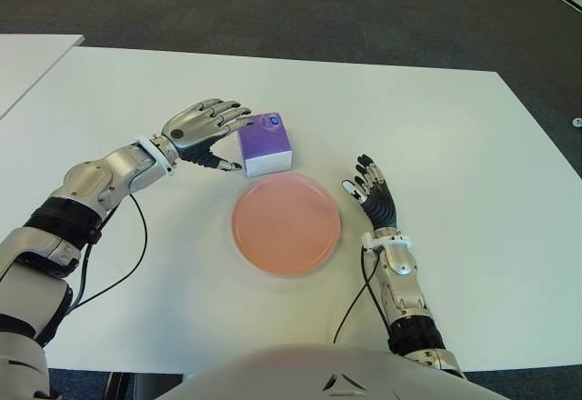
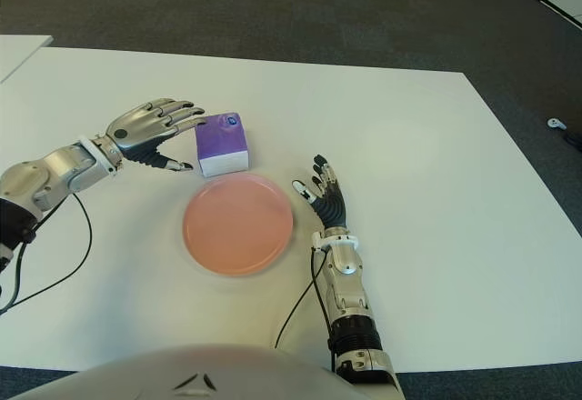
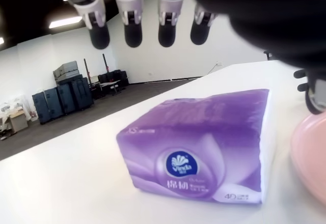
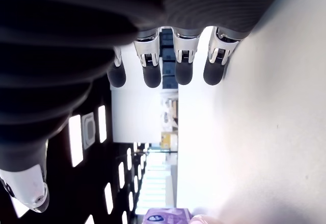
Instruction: Put the tissue paper into the plate.
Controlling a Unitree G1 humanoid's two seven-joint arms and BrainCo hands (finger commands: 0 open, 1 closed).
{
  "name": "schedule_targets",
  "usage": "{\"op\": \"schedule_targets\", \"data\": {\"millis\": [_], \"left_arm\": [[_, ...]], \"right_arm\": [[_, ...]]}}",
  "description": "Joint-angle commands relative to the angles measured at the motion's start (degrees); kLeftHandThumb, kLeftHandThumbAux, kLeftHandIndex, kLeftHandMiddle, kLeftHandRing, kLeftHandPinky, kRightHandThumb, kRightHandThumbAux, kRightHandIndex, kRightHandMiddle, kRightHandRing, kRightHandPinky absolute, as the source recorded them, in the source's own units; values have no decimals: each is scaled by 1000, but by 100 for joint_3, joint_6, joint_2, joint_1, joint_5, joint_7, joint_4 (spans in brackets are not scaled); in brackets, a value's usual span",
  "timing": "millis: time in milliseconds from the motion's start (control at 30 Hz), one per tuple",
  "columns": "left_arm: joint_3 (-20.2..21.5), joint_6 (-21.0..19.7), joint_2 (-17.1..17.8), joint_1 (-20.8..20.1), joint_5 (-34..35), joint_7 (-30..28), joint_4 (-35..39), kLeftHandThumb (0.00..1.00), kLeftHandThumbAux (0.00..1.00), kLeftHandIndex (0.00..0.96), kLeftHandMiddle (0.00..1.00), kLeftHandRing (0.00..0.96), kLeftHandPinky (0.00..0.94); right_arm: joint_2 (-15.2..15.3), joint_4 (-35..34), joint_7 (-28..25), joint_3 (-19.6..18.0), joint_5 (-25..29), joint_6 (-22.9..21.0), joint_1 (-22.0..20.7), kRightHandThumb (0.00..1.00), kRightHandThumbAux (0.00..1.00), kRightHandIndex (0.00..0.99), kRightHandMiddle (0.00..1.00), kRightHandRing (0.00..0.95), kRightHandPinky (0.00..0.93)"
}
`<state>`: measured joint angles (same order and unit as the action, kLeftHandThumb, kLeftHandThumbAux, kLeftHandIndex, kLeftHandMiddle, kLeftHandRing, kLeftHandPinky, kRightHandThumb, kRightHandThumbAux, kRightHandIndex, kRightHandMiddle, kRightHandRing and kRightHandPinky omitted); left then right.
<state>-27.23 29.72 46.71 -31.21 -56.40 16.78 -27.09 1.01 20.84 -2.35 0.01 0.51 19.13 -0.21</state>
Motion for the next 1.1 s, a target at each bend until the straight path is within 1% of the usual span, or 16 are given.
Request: {"op": "schedule_targets", "data": {"millis": [33,67,200,467,767,933,1100], "left_arm": [[-207,-192,-154,-381,-452,158,-483,0,279,0,0,0,0],[-225,-195,-168,-413,-488,190,-536,0,280,0,0,0,0],[-494,-375,-317,-753,-902,549,-1097,0,294,0,0,0,0],[-828,-611,-548,-1067,-1190,1213,-1737,7,318,0,0,0,0],[-1075,-818,-844,-1268,-1202,1518,-2307,8,319,0,0,0,0],[-1149,-807,-1034,-1357,-1086,1671,-2684,3,312,0,0,0,0],[-1203,-787,-1138,-1417,-1055,1778,-2924,4,312,0,0,0,0]], "right_arm": [[-62,673,-99,59,20,-706,457,26,608,0,0,0,0],[-63,685,-100,60,19,-697,453,25,609,0,0,0,0],[-71,773,-106,49,23,-620,432,26,616,0,0,0,0],[-73,956,-141,2,62,-519,364,28,644,0,0,0,0],[-88,998,-81,-6,27,-542,364,34,680,0,0,0,0],[-69,949,-168,20,47,-531,393,27,681,0,0,0,0],[-58,932,-192,25,52,-557,399,22,667,0,0,0,0]]}}
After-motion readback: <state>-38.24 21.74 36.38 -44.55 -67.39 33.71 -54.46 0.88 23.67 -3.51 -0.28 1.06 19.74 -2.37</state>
